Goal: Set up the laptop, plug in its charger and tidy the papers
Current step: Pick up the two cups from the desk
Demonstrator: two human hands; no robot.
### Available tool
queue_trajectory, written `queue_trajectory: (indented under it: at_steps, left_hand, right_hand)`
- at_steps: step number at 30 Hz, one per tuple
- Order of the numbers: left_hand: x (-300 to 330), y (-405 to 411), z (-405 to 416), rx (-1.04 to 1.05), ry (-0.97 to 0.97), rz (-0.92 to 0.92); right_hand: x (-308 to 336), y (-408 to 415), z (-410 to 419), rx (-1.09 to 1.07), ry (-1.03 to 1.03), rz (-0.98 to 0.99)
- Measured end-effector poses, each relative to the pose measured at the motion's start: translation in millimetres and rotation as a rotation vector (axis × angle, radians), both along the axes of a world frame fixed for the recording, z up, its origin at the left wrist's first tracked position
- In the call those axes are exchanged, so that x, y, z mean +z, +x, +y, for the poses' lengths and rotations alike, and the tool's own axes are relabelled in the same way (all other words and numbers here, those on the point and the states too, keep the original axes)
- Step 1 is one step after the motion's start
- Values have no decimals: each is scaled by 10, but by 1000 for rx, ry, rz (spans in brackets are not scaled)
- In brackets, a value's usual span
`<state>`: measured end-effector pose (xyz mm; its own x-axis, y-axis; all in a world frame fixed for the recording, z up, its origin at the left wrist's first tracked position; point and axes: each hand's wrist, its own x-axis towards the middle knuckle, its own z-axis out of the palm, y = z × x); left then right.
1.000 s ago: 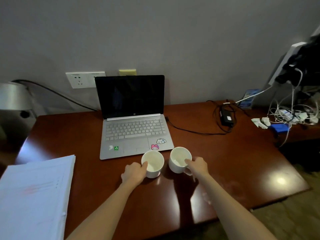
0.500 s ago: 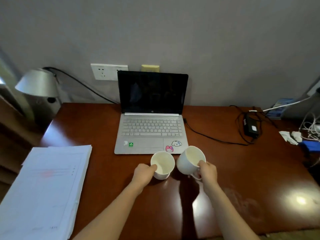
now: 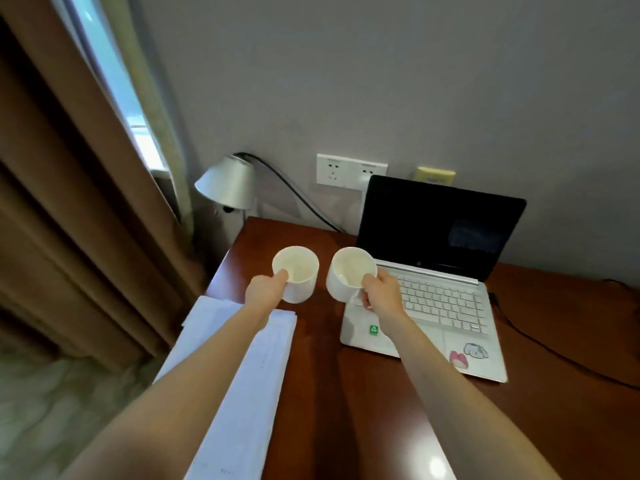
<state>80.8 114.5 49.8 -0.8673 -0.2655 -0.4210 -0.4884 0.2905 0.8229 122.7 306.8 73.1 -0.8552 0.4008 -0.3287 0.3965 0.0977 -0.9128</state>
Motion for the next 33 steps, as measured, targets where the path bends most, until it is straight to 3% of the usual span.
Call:
queue_trajectory:
  at_steps: [11,23,33]
  left_hand:
    - [-483,-1007,-870,62,16,-82]
    - [-662,-1785,-833,4,69,-175]
    - [-657,-1898,-889,-79,108,-196]
  right_hand:
    - [-424,-1221,-940,-34,-115,-175]
    - [-623,-1913,-1105,-105,-86,-259]
    - [-682,-1994,-1134,-91,-149,-263]
